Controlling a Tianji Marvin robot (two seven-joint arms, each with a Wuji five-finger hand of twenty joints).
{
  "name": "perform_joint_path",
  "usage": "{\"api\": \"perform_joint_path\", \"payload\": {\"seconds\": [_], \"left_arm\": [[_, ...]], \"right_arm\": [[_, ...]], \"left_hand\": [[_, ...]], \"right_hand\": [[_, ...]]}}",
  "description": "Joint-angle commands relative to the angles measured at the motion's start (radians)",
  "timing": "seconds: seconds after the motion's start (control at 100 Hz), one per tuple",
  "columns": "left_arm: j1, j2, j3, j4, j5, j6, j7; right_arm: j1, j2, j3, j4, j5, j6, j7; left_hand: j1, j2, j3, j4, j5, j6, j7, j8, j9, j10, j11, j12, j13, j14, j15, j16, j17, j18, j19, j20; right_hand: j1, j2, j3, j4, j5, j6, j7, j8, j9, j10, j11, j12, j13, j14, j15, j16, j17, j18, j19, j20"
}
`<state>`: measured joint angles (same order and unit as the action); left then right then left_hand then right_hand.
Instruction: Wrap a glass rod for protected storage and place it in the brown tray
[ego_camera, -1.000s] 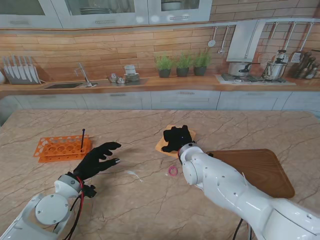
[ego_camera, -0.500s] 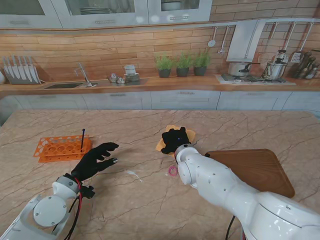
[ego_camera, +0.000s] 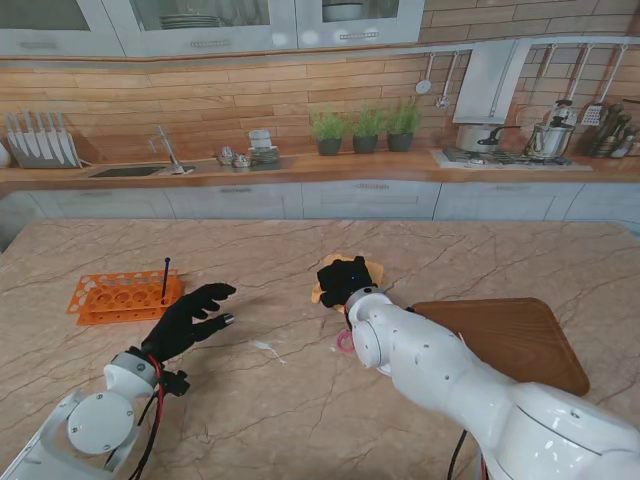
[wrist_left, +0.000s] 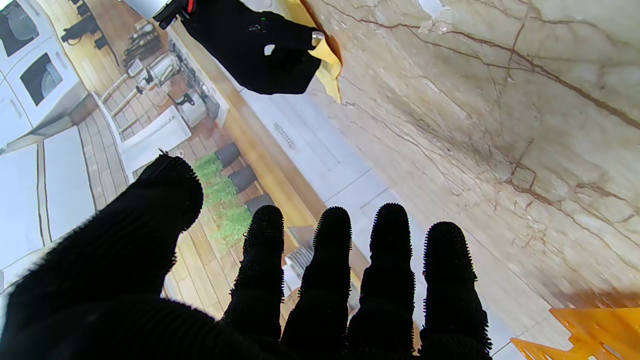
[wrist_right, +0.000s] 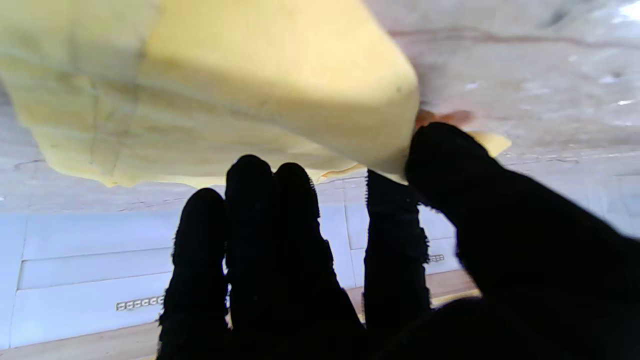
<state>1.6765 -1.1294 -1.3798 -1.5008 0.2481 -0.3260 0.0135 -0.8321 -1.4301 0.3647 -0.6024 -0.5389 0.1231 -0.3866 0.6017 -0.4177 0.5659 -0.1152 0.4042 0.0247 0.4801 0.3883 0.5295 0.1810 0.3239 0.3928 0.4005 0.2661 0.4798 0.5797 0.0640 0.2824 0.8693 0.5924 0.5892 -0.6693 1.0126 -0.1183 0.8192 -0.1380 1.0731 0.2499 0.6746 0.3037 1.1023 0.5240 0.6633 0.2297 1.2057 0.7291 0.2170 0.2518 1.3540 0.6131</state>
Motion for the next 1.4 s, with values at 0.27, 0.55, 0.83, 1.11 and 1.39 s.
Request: {"api": "perform_joint_path", "payload": {"seconds": [0.27, 0.55, 0.83, 1.11, 1.39], "left_arm": [[0.023, -0.006, -0.017, -0.011, 0.007, -0.015, 0.012], [0.029, -0.009, -0.034, -0.016, -0.022, -0.045, 0.012], [0.028, -0.009, -0.038, -0.016, -0.020, -0.049, 0.014], [0.023, -0.007, -0.040, -0.012, -0.028, -0.057, 0.004], [0.017, -0.007, -0.031, -0.011, -0.034, -0.051, -0.002]], "right_arm": [[-0.002, -0.005, 0.037, -0.056, 0.080, -0.112, 0.070], [0.015, -0.031, 0.026, -0.052, 0.146, -0.194, 0.141], [0.025, -0.056, 0.005, -0.043, 0.193, -0.230, 0.206], [0.005, -0.041, -0.011, -0.104, 0.227, -0.229, 0.292], [-0.022, 0.002, -0.032, -0.206, 0.243, -0.216, 0.386]], "left_hand": [[0.009, 0.034, -0.003, 0.028, 0.019, -0.004, 0.017, 0.007, 0.013, 0.005, 0.008, 0.009, 0.010, 0.005, 0.012, 0.011, -0.008, 0.005, 0.018, -0.011], [0.008, 0.035, -0.007, 0.027, 0.021, -0.004, 0.016, 0.007, 0.018, 0.003, 0.009, 0.010, 0.013, 0.004, 0.012, 0.012, -0.009, 0.007, 0.011, -0.016], [0.008, 0.036, -0.010, 0.027, 0.023, -0.003, 0.016, 0.007, 0.017, 0.005, 0.008, 0.011, 0.015, 0.005, 0.012, 0.012, -0.009, 0.007, 0.011, -0.017], [0.001, 0.035, -0.020, 0.026, 0.023, -0.003, 0.014, 0.007, 0.018, 0.004, 0.007, 0.011, 0.014, 0.005, 0.011, 0.012, -0.010, 0.010, 0.008, -0.019], [0.004, 0.037, -0.025, 0.027, 0.024, -0.002, 0.013, 0.007, 0.018, 0.005, 0.006, 0.011, 0.014, 0.005, 0.011, 0.013, -0.010, 0.010, 0.008, -0.019]], "right_hand": [[0.025, 0.047, -0.025, -0.033, 0.015, -0.072, -0.010, -0.014, 0.001, 0.003, 0.007, -0.011, -0.052, 0.001, 0.009, -0.009, -0.036, -0.030, 0.026, -0.002], [0.021, 0.044, -0.025, -0.039, 0.016, -0.082, -0.012, -0.012, -0.001, -0.004, 0.001, -0.013, -0.061, -0.008, 0.000, -0.010, -0.047, -0.039, 0.006, -0.006], [0.021, 0.038, -0.020, -0.040, 0.020, -0.077, -0.013, -0.013, -0.002, -0.004, -0.002, -0.014, -0.062, -0.008, -0.004, -0.010, -0.049, -0.039, -0.005, -0.006], [0.021, 0.031, -0.014, -0.041, 0.025, -0.070, -0.017, -0.014, -0.001, -0.001, -0.006, -0.016, -0.064, 0.001, -0.010, -0.011, -0.051, -0.037, -0.012, -0.004], [0.016, 0.025, -0.008, -0.041, 0.027, -0.072, -0.019, -0.014, 0.000, 0.001, -0.012, -0.018, -0.065, 0.001, -0.013, -0.011, -0.053, -0.032, -0.015, -0.002]]}}
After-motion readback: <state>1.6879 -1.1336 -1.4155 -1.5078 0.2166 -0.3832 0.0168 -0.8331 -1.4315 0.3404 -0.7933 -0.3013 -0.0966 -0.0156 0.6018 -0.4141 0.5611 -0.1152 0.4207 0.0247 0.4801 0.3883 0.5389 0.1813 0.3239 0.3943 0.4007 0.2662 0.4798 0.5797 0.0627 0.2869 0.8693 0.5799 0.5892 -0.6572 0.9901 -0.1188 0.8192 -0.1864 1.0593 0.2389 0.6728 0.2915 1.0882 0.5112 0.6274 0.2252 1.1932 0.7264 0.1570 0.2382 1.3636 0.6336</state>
